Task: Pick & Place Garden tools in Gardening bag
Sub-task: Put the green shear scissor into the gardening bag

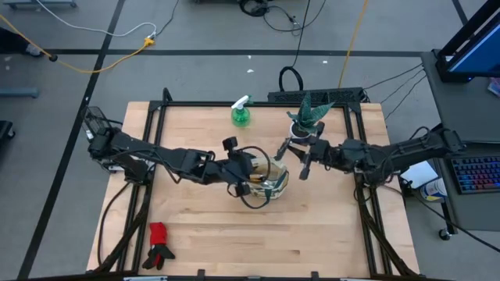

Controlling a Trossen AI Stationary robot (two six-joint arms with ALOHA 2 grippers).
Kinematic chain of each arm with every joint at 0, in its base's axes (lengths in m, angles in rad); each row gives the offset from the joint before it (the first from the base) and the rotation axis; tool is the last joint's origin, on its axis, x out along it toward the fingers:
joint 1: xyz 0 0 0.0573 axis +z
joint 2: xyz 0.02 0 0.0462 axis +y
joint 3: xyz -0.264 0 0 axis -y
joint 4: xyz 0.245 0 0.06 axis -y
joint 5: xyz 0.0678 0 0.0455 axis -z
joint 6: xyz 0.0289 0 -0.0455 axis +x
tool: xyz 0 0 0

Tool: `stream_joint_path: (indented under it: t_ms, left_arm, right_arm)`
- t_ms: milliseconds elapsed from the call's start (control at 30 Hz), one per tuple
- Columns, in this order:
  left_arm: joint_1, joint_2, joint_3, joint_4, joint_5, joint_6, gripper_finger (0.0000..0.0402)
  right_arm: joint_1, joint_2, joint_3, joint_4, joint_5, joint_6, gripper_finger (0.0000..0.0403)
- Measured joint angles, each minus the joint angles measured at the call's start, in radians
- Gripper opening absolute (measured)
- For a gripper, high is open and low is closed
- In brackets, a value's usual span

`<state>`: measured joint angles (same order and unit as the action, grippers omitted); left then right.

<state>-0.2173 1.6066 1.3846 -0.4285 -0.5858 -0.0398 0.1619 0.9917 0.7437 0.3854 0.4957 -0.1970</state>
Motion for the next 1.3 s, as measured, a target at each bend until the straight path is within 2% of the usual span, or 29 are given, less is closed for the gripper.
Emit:
stream_joint_path:
  t_ms: [167,533,1100,1300]
  left_arm:
    - [0.000,0.000,0.000,0.091,-0.001,0.071,0.0157]
    - [0.010,0.000,0.000,0.273,-0.001,0.121,0.0157]
    - [0.055,0.007,0.000,0.326,0.048,0.083,0.0157]
    - [0.066,0.007,0.000,0.330,0.054,0.119,0.0156]
  right_arm:
    - [-0.015,0.073,0.000,0.053,-0.001,-0.002,0.0059]
    - [-0.017,0.197,0.000,0.188,-0.002,0.005,0.0059]
    - [-0.024,0.247,0.000,0.271,-0.003,-0.002,0.0059]
    - [-0.023,0.247,0.000,0.282,-0.009,-0.001,0.0059]
